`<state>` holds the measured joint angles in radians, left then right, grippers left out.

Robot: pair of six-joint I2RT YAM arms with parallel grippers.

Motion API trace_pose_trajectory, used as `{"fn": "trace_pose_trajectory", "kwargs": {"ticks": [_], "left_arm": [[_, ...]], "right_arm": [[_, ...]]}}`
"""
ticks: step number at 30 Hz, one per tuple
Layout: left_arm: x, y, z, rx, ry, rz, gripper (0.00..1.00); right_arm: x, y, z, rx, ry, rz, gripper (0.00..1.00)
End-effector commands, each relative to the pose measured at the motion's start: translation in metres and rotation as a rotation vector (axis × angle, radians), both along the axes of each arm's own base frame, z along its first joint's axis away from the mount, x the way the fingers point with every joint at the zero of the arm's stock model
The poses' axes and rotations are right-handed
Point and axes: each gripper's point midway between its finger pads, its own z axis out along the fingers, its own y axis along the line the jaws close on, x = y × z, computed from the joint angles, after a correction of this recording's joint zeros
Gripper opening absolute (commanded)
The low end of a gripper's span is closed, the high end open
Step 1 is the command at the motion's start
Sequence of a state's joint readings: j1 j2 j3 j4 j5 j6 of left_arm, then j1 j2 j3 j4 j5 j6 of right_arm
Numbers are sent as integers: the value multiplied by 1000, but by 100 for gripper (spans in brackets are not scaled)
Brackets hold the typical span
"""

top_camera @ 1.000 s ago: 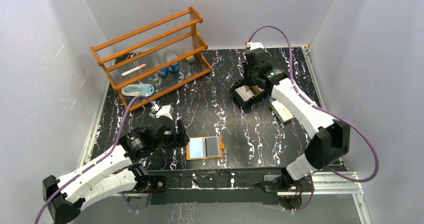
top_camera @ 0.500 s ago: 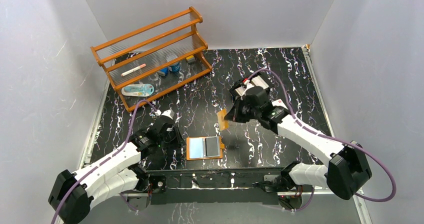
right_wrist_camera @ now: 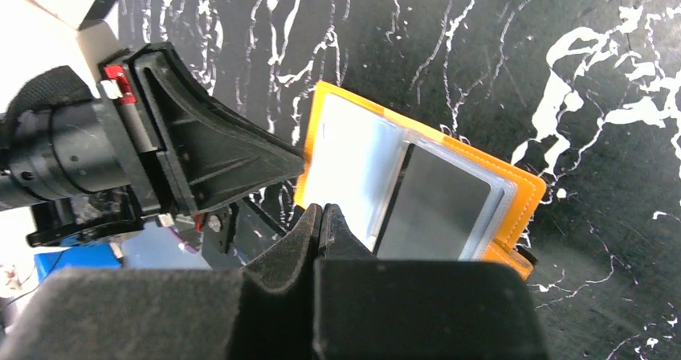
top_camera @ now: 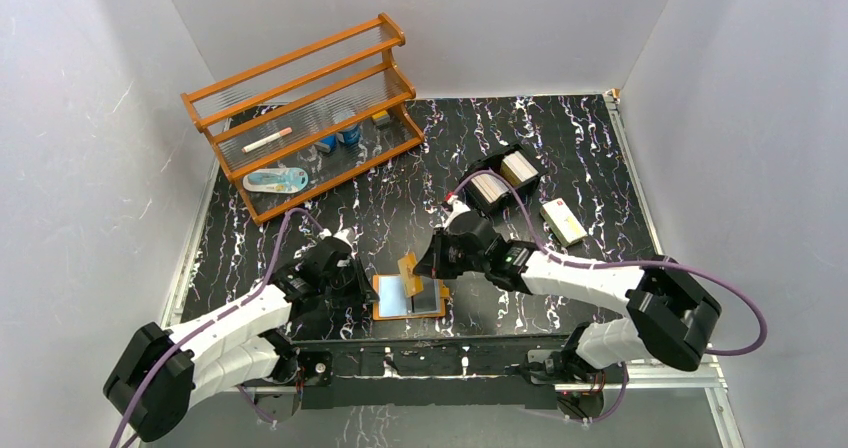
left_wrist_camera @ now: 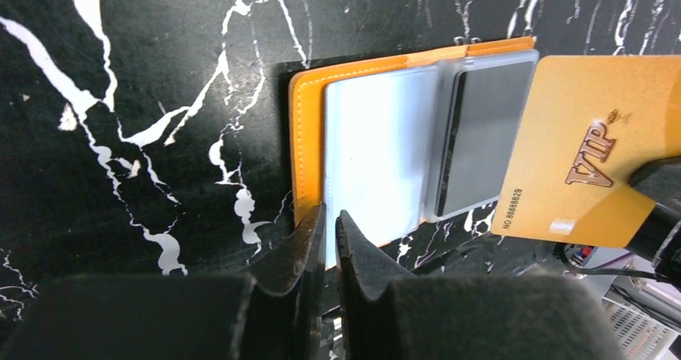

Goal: Put the credit cards into the card holder
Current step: Insert the credit card into the card holder.

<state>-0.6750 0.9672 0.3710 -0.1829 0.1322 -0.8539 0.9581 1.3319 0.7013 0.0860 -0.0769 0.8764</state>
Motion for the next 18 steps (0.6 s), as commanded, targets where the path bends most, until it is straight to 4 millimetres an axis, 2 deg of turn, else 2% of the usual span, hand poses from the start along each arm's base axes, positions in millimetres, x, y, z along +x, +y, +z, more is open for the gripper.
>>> {"fn": "trace_pose_trajectory", "kwargs": {"ticks": [1, 5, 10, 18], "left_arm": [[-7, 4, -12, 8, 41, 10, 8], [-14, 12, -23, 49, 83, 20, 8], [-16, 17, -27, 75, 94, 25, 7], [-19, 19, -29, 78, 97, 23, 7]], "right_arm": [[9, 7, 0, 43, -56, -53, 0], [7, 3, -17, 30, -32, -75, 0], [3, 2, -32, 26, 3, -81, 0], [-2, -1, -43, 33, 32, -96, 0]]}}
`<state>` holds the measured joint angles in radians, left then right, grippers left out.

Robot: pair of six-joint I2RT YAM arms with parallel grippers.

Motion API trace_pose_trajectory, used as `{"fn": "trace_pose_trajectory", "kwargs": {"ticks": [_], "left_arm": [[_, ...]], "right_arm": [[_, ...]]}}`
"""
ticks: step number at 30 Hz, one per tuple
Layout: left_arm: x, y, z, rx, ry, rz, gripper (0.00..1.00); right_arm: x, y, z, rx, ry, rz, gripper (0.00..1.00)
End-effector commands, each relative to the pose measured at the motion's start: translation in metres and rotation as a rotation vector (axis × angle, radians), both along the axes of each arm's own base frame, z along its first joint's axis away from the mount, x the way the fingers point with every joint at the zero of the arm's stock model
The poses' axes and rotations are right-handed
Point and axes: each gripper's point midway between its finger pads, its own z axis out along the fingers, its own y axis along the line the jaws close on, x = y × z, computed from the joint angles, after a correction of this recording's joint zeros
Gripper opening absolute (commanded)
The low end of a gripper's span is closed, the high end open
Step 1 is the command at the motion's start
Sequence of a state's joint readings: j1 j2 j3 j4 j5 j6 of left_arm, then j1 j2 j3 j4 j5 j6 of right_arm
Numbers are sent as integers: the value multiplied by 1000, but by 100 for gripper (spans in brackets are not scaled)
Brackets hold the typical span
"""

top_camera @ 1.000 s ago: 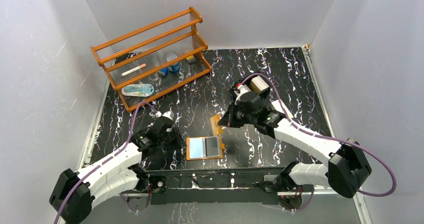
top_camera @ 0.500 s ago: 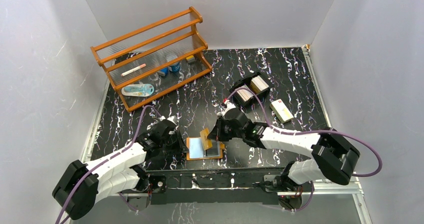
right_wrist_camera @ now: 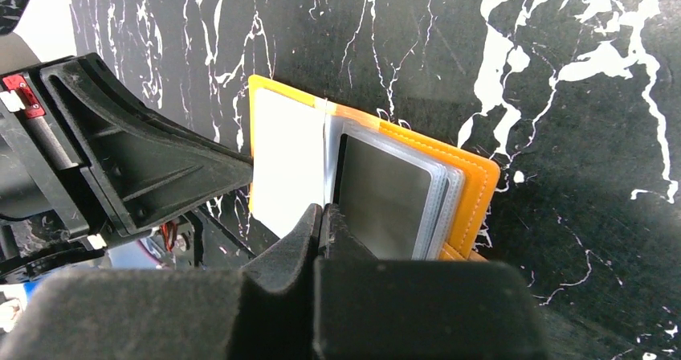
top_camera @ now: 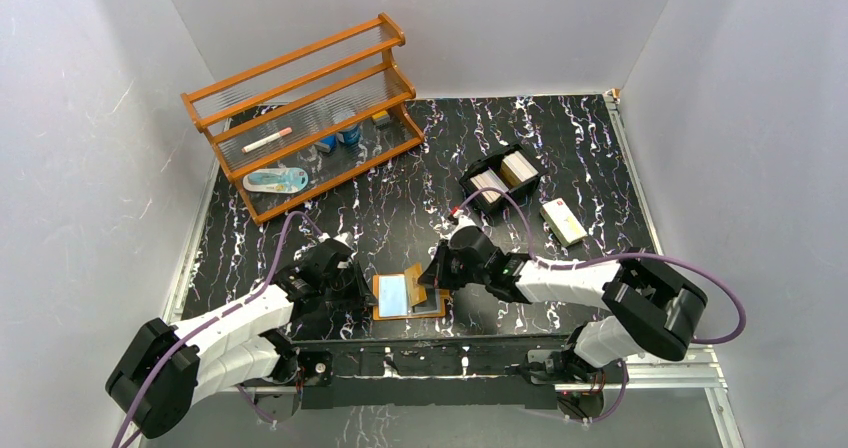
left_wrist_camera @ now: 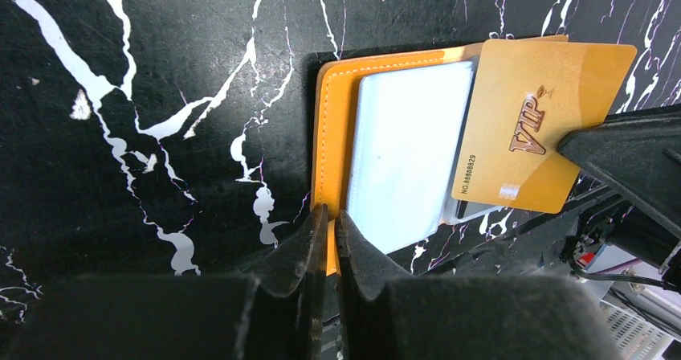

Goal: Put the credit cards into the card holder
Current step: Insert the credit card into the card holder.

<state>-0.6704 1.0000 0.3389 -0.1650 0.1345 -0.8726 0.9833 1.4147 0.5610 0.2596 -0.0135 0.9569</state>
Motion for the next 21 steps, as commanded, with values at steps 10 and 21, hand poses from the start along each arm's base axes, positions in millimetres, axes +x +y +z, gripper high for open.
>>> {"fn": "trace_pose_trajectory", "kwargs": {"ticks": [10, 21], "left_arm": [[-12, 13, -12, 51, 47, 2, 6], [-13, 12, -13, 49, 51, 0, 5]], "right_arm": [[-2, 5, -4, 70, 29, -65, 0], [-8, 8, -2, 168, 63, -87, 0]]}}
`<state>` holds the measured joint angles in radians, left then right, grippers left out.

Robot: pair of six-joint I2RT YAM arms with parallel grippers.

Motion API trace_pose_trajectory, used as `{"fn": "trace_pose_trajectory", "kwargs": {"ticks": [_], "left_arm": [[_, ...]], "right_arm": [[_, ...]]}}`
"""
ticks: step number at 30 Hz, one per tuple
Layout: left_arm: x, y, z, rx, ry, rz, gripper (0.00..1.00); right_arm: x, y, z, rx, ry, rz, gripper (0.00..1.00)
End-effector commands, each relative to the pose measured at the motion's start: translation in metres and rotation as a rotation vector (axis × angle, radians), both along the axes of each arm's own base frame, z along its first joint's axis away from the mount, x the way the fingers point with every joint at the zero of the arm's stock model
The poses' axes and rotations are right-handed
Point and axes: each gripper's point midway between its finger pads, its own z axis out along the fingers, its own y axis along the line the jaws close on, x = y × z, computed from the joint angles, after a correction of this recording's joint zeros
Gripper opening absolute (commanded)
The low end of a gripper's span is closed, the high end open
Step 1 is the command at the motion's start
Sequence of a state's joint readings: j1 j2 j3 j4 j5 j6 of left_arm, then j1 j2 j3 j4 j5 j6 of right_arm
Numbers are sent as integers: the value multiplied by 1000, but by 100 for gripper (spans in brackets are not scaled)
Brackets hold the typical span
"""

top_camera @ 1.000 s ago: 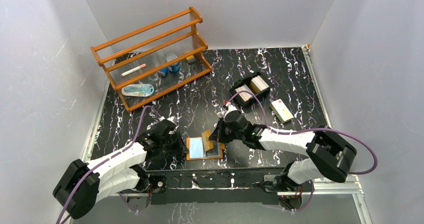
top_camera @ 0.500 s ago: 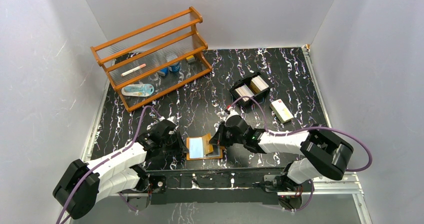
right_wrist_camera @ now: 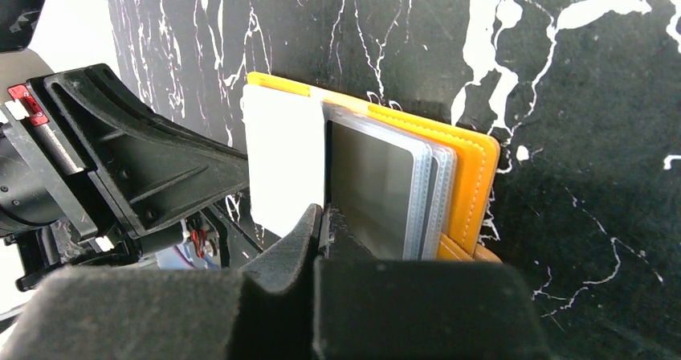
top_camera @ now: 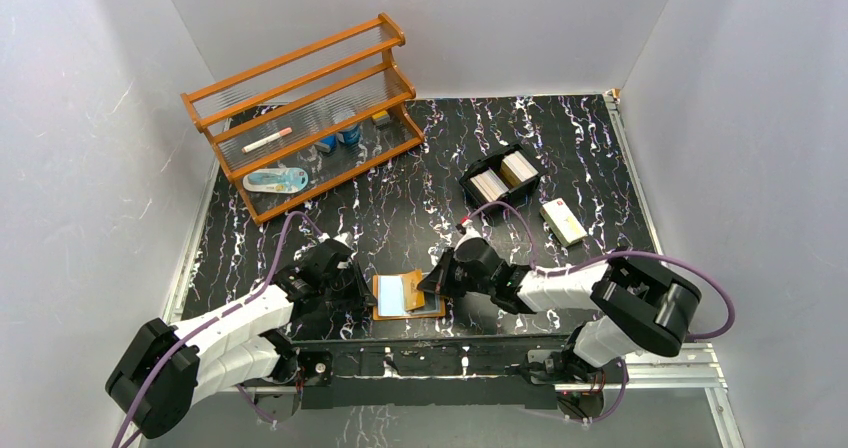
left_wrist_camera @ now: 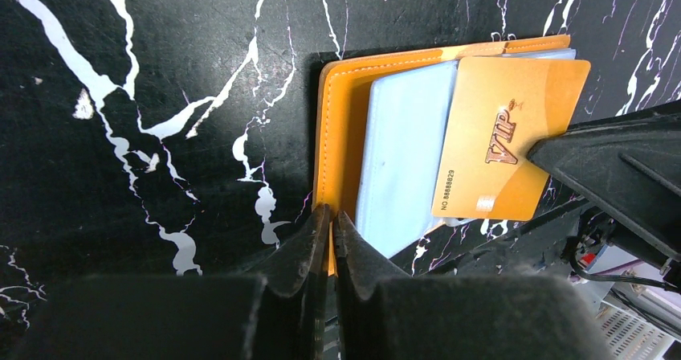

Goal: Put the credit cards into the card holder
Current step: Insert the credit card into the card holder.

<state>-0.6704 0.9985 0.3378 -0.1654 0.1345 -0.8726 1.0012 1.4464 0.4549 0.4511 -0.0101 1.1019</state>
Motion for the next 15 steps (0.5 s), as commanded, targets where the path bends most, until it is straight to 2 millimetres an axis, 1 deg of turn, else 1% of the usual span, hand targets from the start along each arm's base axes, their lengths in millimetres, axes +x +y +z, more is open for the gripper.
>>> {"fn": "trace_pose_trajectory", "kwargs": {"ticks": [1, 6, 11, 15], "left_arm": [[-12, 11, -13, 48, 50, 0, 5], [-12, 11, -13, 47, 51, 0, 4], [-11, 10, -12, 43, 48, -1, 4], [-12, 10, -12, 45, 51, 0, 4]], "right_arm": [[1, 3, 10, 68, -17, -30, 0], [5, -7, 6, 47, -45, -68, 0], [-2, 1, 0, 63, -42, -6, 0], [-3, 5, -3, 71, -52, 16, 0]]}}
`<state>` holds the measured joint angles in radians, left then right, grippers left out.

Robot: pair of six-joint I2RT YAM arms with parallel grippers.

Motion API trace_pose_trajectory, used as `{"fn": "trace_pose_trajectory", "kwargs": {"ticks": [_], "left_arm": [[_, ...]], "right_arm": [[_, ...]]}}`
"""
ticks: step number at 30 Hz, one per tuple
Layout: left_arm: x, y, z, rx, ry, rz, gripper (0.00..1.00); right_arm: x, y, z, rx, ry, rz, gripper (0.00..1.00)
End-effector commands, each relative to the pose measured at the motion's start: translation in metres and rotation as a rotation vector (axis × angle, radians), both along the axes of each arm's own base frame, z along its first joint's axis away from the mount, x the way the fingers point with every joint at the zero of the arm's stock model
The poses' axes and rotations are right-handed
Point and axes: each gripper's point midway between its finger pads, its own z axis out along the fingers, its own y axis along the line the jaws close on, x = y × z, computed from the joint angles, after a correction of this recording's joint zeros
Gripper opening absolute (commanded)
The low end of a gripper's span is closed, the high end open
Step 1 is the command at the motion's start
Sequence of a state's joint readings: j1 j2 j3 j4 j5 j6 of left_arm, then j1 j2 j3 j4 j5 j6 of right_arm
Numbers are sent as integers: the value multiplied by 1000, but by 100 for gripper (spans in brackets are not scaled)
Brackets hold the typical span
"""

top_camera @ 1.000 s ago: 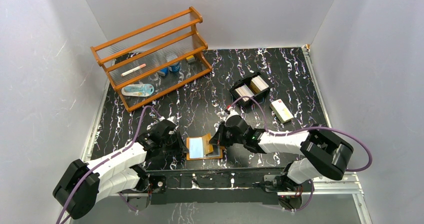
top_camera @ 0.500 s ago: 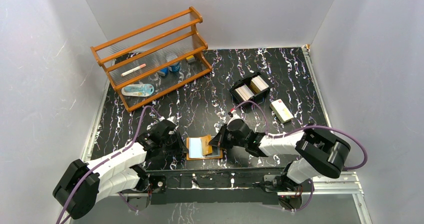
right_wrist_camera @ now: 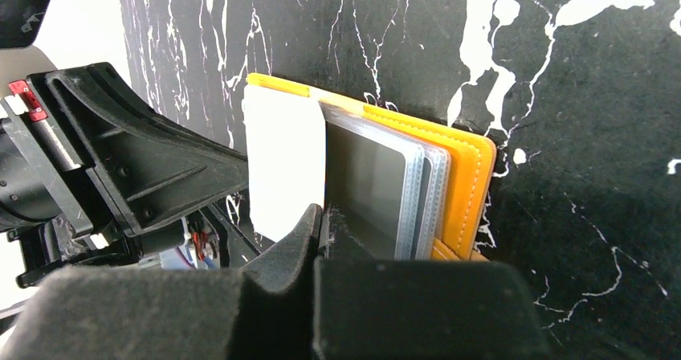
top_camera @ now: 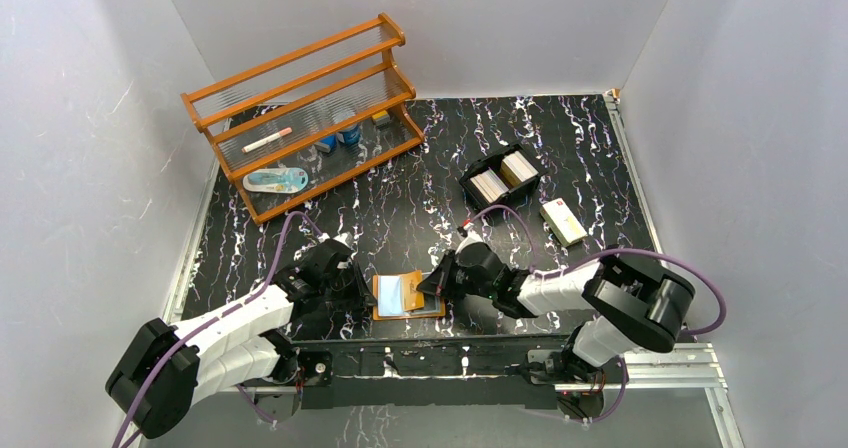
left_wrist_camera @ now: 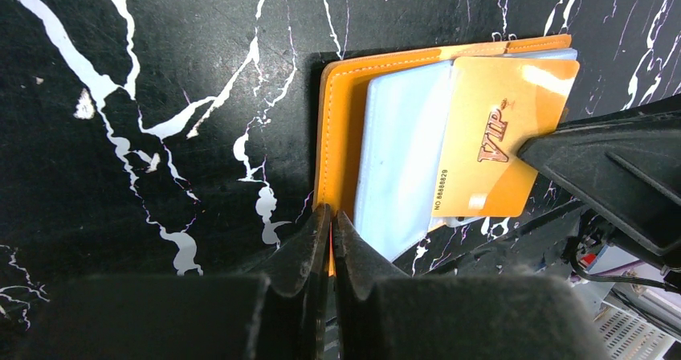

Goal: Put the credit cards into the card holder
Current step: Insert the credit card into the card holder.

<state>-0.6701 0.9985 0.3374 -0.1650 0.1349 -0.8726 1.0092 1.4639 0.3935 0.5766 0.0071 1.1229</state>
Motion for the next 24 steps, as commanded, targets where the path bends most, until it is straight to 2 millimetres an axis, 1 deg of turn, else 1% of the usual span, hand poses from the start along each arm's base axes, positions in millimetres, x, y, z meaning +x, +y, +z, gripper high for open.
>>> {"fn": "trace_pose_trajectory", "kwargs": {"ticks": [1, 9, 10, 12, 14, 18, 24], "left_arm": [[-12, 10, -12, 44, 52, -1, 3], [-13, 11, -13, 47, 55, 1, 3], [-13, 11, -13, 45, 55, 1, 3], [-13, 11, -13, 45, 55, 0, 3], [-12, 11, -13, 45, 54, 0, 3], [-13, 11, -14, 48, 60, -1, 3], [-14, 10, -14, 38, 63, 4, 3]], "right_arm": [[-1, 7, 3, 30, -41, 35, 0], [-5, 8, 6, 81, -3, 23, 0], [-10, 1, -2, 70, 12, 18, 0], [-12, -6, -5, 78, 9, 1, 0], [-12, -9, -10, 61, 4, -4, 0], [-13, -3, -8, 74, -11, 30, 0], [-6, 11, 2, 104, -33, 40, 0]]}}
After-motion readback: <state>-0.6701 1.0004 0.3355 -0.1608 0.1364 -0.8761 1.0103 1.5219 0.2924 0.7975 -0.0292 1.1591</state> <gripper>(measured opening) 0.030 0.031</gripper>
